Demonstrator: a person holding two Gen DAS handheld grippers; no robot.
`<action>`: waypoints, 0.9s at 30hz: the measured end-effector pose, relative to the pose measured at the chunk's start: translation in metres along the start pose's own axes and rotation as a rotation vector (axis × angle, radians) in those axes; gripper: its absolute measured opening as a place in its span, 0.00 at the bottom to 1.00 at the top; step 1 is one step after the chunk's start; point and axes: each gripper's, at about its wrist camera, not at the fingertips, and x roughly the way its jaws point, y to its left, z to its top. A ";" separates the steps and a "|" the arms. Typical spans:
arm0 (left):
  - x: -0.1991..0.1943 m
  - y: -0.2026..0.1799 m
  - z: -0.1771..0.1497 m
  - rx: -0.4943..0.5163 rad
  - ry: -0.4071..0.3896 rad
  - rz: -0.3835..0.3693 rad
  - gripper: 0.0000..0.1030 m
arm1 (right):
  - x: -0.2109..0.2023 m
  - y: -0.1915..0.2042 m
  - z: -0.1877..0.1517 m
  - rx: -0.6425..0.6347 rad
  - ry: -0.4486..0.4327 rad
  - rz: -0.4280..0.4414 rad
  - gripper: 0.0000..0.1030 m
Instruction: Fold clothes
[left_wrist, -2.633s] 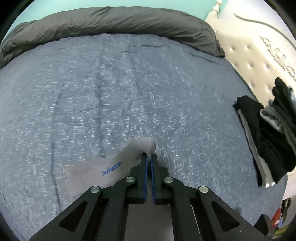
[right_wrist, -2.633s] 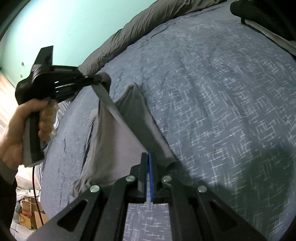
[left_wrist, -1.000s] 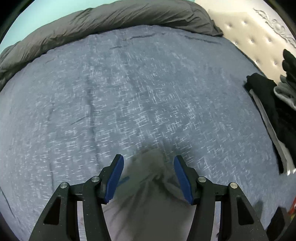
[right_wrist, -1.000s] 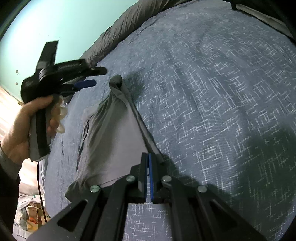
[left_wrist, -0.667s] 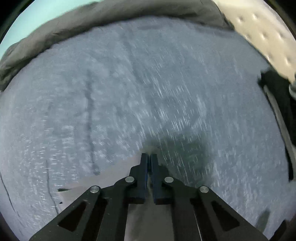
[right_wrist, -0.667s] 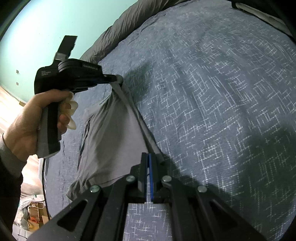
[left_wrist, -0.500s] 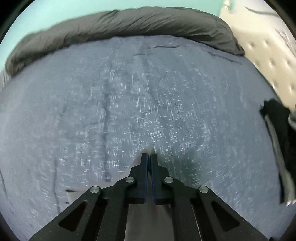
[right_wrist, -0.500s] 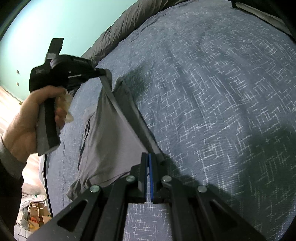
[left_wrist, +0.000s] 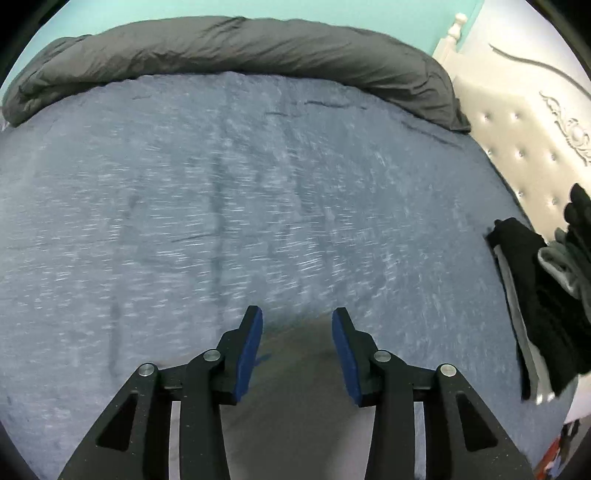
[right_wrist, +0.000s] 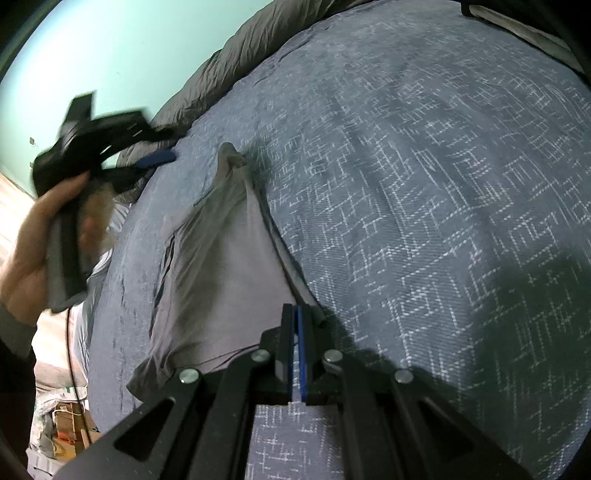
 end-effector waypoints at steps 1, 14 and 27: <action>-0.007 0.011 -0.005 0.002 -0.001 0.000 0.46 | 0.000 0.000 -0.001 0.000 0.001 -0.002 0.01; -0.050 0.109 -0.118 -0.063 0.106 -0.040 0.47 | 0.002 -0.006 0.000 0.023 -0.003 -0.010 0.01; -0.080 0.077 -0.207 -0.107 0.189 -0.170 0.47 | -0.014 0.001 -0.013 0.044 -0.044 -0.026 0.08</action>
